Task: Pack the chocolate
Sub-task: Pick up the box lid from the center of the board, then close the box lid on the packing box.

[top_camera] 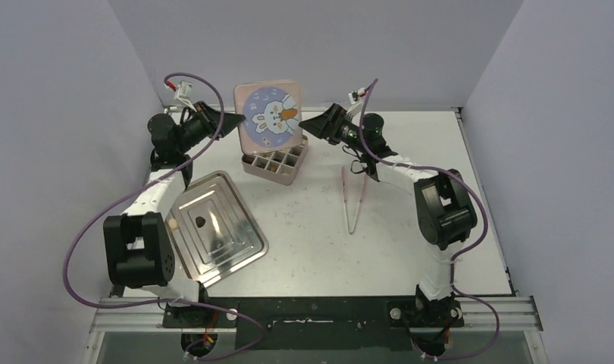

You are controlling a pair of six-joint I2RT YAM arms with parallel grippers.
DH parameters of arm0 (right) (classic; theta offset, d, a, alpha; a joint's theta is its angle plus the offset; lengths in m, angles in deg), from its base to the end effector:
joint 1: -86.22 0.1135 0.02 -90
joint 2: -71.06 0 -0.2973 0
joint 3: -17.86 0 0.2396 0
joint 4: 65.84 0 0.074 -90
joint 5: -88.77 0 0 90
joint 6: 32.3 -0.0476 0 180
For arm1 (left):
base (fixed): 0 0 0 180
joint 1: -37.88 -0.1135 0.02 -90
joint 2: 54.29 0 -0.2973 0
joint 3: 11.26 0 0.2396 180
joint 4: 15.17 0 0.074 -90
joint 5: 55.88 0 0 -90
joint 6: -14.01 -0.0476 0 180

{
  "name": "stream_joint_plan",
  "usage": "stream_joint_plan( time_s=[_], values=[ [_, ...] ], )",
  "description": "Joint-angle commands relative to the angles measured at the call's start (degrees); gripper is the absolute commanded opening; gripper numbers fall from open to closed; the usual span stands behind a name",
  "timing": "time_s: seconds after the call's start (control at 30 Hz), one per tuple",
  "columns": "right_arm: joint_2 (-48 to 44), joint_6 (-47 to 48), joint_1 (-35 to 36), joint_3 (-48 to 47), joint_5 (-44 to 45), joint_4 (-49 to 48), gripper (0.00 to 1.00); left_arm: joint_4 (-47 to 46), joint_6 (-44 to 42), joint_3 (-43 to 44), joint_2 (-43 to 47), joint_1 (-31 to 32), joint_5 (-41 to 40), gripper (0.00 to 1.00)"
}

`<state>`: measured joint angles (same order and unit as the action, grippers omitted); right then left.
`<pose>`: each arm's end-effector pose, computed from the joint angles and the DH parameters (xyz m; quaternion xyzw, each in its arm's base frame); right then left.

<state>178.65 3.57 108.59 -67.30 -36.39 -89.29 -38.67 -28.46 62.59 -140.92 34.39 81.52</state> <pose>0.4004 0.1944 0.3075 -0.0244 0.7015 0.5872 0.4030 0.3421 -0.0142 0.3770 0.0278 0.6605 -0.5021 0.5575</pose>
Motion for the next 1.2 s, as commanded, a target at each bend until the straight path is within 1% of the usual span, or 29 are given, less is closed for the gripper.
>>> stream_joint_plan(
  time_s=[0.0, 0.07, 0.13, 0.2, 0.3, 0.37, 0.47, 0.53, 0.6, 0.67, 0.77, 0.87, 0.93, 1.0, 1.1, 1.17],
  values=[
    [4.0, -2.5, 1.7, -7.6, -3.8, -6.3, 0.9, -3.1, 5.3, 7.3, -4.6, -0.4, 4.4, 0.0],
    [6.4, -3.7, 1.9, -9.4, -3.8, -6.6, 0.89, -1.0, 5.0, 9.2, -7.5, -1.0, 4.8, 0.0],
    [8.7, -4.8, 1.9, -11.1, -4.2, -6.4, 0.83, 0.9, 5.0, 11.1, -11.0, -1.5, 5.3, 0.0],
    [10.6, -6.0, 1.7, -12.7, -5.4, -6.8, 0.74, 0.7, 5.5, 12.3, -14.3, -2.0, 5.9, 0.0],
    [11.8, -7.4, 1.5, -11.6, -6.1, -8.6, 0.61, 0.0, 5.5, 12.9, -18.4, -2.7, 5.8, 0.0],
    [12.1, -7.2, 1.3, -10.3, -6.0, -8.7, 0.53, 2.9, 4.2, 15.0, -21.5, -3.0, 5.8, 0.0],
    [13.2, -6.8, 1.5, -8.9, -6.6, -8.2, 0.47, 9.9, -0.4, 18.0, -26.3, -3.0, 4.5, 0.0],
    [13.6, -6.0, 1.9, -8.1, -6.6, -7.4, 0.45, 11.9, -2.2, 19.2, -28.9, -2.9, 3.9, 0.0],
    [14.0, -4.7, 2.4, -7.5, -6.4, -6.0, 0.44, 12.0, -2.1, 20.0, -31.6, -2.9, 4.2, 0.0],
    [14.5, -3.4, 2.9, -7.3, -5.5, -2.9, 0.42, 13.3, -2.9, 21.0, -33.6, -2.8, 3.8, 0.01],
    [14.9, -0.6, 3.5, -6.8, -3.9, 2.4, 0.42, 18.8, -7.6, 24.0, -36.0, -2.3, 1.9, 0.06],
    [15.5, -0.1, 4.0, -5.9, -2.7, 4.0, 0.41, 26.4, -12.9, 28.8, -38.7, -1.4, 0.3, 0.11],
    [15.8, 0.4, 4.6, -5.9, -2.6, 5.5, 0.41, 30.4, -15.9, 31.5, -40.2, -1.2, -1.3, 0.12],
    [15.6, 1.6, 5.1, -5.9, -1.5, 7.7, 0.41, 32.8, -18.2, 32.8, -41.1, -1.1, -3.1, 0.12],
    [15.2, 2.9, 5.5, -5.4, 0.4, 10.3, 0.4, 35.4, -21.0, 33.8, -41.9, -1.1, -5.0, 0.19],
    [15.3, 3.3, 5.6, -5.7, 1.1, 11.4, 0.4, 35.9, -21.7, 34.3, -42.5, -1.1, -5.2, 0.21]
  ],
)
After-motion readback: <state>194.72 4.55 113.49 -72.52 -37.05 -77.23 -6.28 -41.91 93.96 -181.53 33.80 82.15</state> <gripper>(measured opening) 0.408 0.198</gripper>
